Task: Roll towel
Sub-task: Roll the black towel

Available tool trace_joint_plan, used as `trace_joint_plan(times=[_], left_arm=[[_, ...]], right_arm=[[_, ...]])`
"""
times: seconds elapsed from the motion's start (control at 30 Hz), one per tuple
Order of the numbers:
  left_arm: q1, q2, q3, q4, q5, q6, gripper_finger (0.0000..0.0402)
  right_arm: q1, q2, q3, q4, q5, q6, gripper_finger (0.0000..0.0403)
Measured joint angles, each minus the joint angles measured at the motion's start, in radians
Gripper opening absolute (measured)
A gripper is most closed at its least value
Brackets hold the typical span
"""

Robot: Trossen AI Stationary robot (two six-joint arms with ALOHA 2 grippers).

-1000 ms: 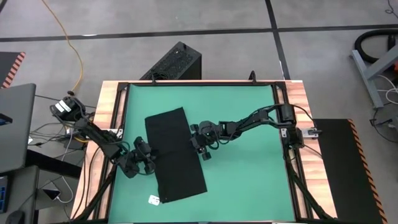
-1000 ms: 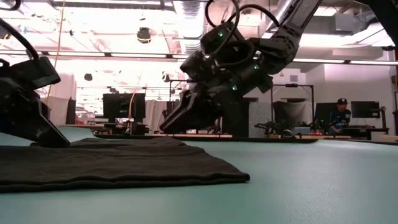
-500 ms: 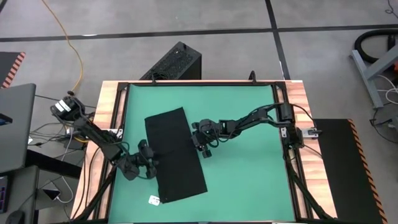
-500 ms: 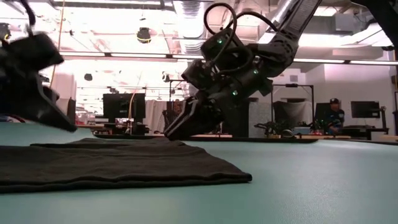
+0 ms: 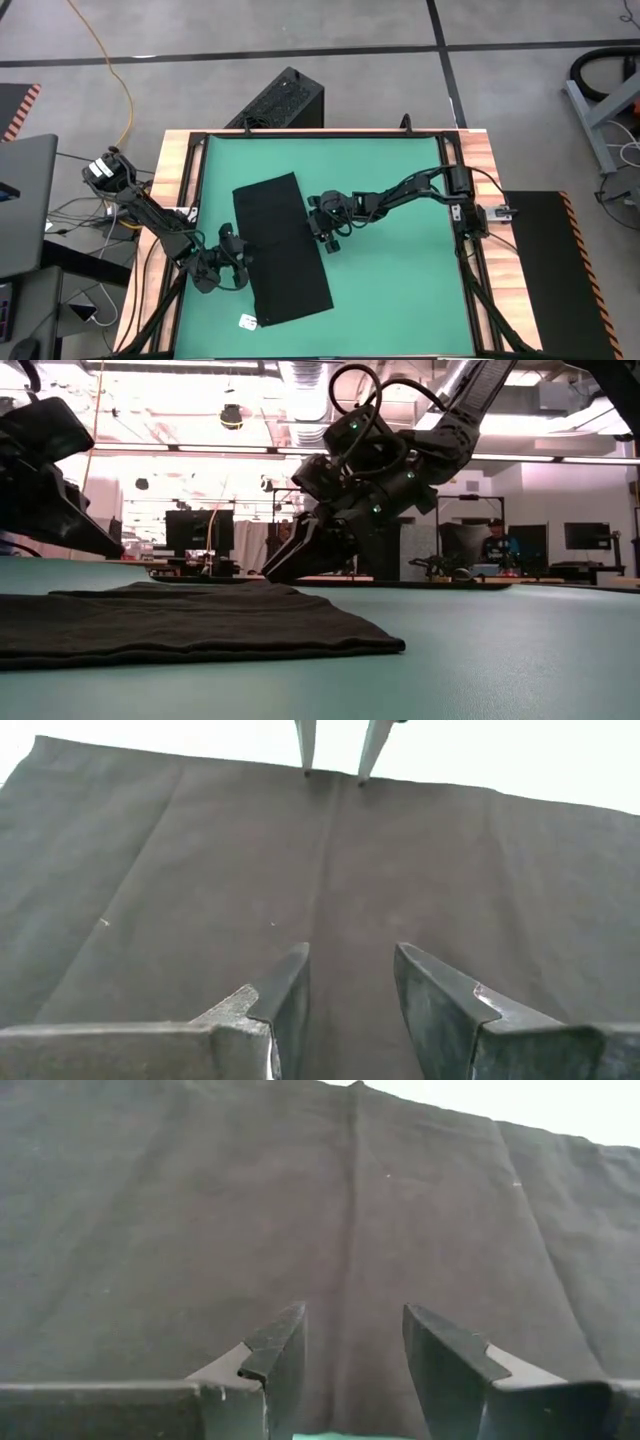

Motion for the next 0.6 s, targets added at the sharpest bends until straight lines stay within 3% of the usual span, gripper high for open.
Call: trace_joint_plan(times=[0.3, 0.6], left_arm=[[-0.008, 0.001, -0.005, -0.1, -0.012, -0.074, 0.0136], [-0.014, 0.071, -0.059, 0.038, -0.014, -0.081, 0.0136]], right_arm=[[-0.012, 0.0, 0.0, 0.019, -0.001, -0.003, 0.0189], [-0.01, 0.0, 0.001, -0.005, -0.003, 0.014, 0.0189]])
